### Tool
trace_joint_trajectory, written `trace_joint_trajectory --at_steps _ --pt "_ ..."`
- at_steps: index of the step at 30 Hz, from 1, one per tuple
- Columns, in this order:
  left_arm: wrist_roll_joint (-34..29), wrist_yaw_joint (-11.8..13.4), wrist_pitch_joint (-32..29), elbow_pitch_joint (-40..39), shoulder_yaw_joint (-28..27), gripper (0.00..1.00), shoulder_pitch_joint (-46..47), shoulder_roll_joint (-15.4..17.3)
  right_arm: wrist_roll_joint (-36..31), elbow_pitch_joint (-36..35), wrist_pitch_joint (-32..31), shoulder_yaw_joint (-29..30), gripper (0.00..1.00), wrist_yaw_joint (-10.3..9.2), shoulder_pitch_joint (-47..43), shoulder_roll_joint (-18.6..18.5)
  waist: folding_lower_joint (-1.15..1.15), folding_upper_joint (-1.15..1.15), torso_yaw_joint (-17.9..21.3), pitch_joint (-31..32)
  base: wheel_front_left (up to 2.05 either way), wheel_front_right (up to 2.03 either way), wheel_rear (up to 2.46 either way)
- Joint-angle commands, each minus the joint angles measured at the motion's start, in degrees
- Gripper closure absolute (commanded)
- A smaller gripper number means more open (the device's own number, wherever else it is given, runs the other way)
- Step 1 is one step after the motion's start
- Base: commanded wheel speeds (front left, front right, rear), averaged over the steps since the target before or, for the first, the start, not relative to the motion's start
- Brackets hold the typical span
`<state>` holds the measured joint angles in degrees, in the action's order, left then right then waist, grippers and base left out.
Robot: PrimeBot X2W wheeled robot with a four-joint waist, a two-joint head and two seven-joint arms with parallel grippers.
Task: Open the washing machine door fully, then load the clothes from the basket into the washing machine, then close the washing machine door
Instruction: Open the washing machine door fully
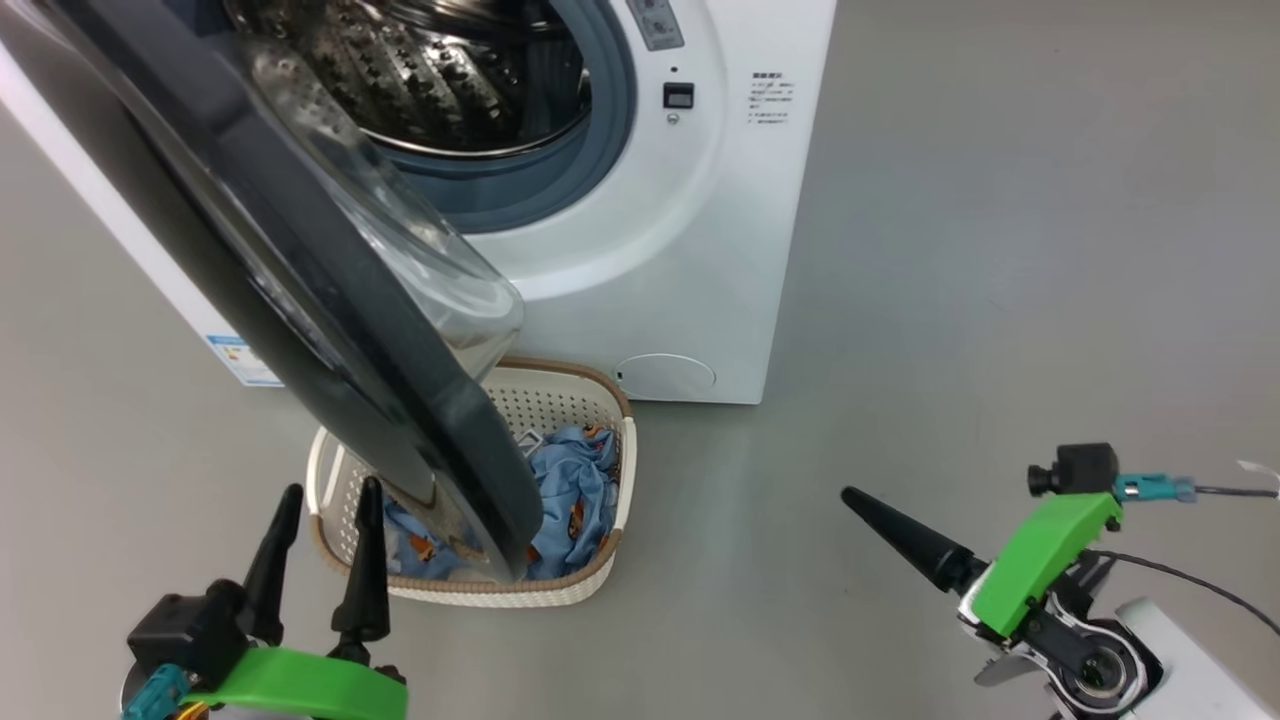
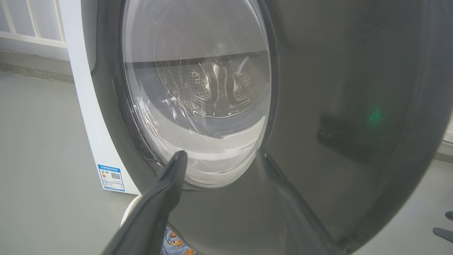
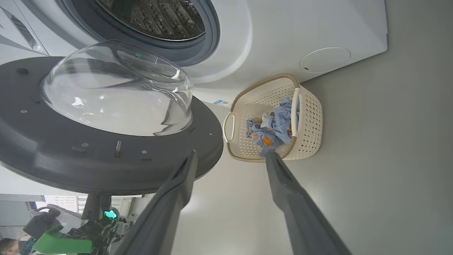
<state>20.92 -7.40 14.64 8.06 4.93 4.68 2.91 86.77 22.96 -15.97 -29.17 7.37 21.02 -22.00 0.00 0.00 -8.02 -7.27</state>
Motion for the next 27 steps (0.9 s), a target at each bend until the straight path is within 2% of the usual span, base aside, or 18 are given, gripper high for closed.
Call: trace_joint_trajectory --at_steps 1,9,19,27 --pt "-0.7 -0.1 0.4 -1.5 -2.2 0.00 0.4 1.2 -1.5 -1.0 1.8 -0.9 0.00 0.12 -1.1 -1.2 0.00 0.00 0.5 0.2 0.00 0.00 0.00" --pt "-0.8 -0.1 0.4 -1.2 -2.7 0.00 -0.1 1.3 -7.7 1.7 12.7 -3.7 0.00 0.12 -1.8 -4.7 0.00 0.00 1.4 0.7 0.00 0.00 0.00" --pt "-0.8 -0.1 0.4 -1.0 -3.0 0.00 -0.5 1.2 -12.6 6.4 25.9 -8.0 0.00 0.12 -0.8 -7.0 0.00 0.00 1.5 1.0 0.00 0.00 0.00" --pt "-1.0 -0.1 0.4 -1.1 -3.4 0.00 -0.7 1.1 -15.7 9.7 30.8 -9.4 0.00 0.12 0.9 -7.4 0.00 0.00 1.4 1.2 0.00 0.00 0.00"
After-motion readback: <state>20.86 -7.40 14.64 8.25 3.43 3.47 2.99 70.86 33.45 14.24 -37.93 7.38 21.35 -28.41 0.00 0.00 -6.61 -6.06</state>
